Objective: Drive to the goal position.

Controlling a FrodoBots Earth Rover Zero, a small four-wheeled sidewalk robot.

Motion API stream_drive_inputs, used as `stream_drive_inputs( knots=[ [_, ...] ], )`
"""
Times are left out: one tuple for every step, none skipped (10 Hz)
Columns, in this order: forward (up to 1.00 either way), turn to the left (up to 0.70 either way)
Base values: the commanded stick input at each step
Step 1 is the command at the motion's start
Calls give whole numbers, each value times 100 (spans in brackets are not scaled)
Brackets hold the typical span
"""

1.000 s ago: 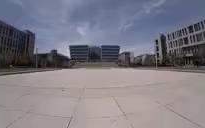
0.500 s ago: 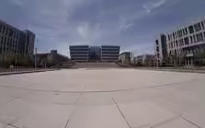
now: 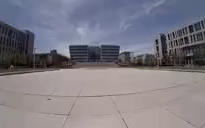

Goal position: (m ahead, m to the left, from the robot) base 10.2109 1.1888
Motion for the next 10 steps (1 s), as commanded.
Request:
stream_drive_inputs(
  knots=[
    [70,0],
    [70,0],
    [70,13],
    [70,35],
    [70,20],
    [70,0],
    [70,0],
    [70,0],
    [70,0],
    [70,0]
  ],
)
